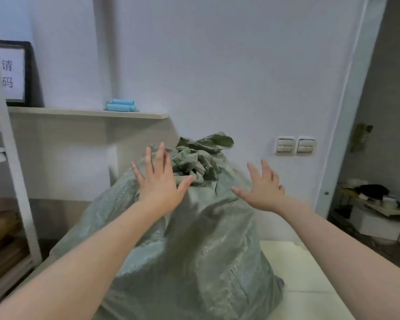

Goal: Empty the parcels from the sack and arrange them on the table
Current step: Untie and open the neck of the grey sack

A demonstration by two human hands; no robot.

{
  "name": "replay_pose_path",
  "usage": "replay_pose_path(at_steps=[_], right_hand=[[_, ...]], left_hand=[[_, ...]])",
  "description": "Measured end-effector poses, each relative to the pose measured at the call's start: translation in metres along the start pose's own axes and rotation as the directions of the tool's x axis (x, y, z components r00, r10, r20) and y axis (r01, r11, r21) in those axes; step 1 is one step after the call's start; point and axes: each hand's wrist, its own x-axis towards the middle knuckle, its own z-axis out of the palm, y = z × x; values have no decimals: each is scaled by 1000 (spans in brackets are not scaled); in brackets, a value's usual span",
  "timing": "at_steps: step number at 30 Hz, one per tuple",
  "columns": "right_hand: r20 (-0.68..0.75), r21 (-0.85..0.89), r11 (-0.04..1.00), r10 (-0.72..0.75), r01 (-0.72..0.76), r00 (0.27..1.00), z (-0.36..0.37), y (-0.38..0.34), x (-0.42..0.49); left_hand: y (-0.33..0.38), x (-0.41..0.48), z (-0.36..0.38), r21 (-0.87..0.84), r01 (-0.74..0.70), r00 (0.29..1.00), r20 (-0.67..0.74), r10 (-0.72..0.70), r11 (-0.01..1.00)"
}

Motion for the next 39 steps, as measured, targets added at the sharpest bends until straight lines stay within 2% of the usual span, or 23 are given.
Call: replay_pose_path(at_steps=[3,5,12,16,20,23,25,29,32,34,36,39], right_hand=[[116,120,992,15,-29,993,18,-3,10],[141,198,979,15,-44,990,33,-6,18],[57,218,976,-22,9,998,64,-29,65],[46,201,980,-15,5,999,65,-37,108],[79,211,976,42,-58,996,74,-42,152],[155,424,895,78,-138,985,88,-47,172],[243,547,814,68,-194,968,101,-53,175],[307,582,781,47,-227,951,130,-64,172],[250,658,732,10,-178,968,133,-70,166],[181,649,754,-18,-105,983,127,-73,160],[122,581,813,-50,-31,991,114,-78,151],[16,477,874,-114,92,993,91,-89,133]], left_hand=[[-6,7,15,65,42,998,39,-44,997],[-13,13,26,74,59,996,57,-63,995],[-32,56,37,164,64,995,58,-75,984],[-53,97,43,154,155,981,89,-170,976],[-74,135,64,105,260,933,228,-278,960],[-84,150,87,-122,363,852,445,-276,924],[-84,153,102,-212,414,816,518,-258,885],[-78,150,108,-287,409,837,497,-231,866],[-72,141,97,-280,264,878,467,-109,923],[-68,133,91,-259,215,904,419,-91,942],[-64,127,87,-340,253,933,332,-136,906],[-54,122,82,-452,392,917,257,-304,802]])
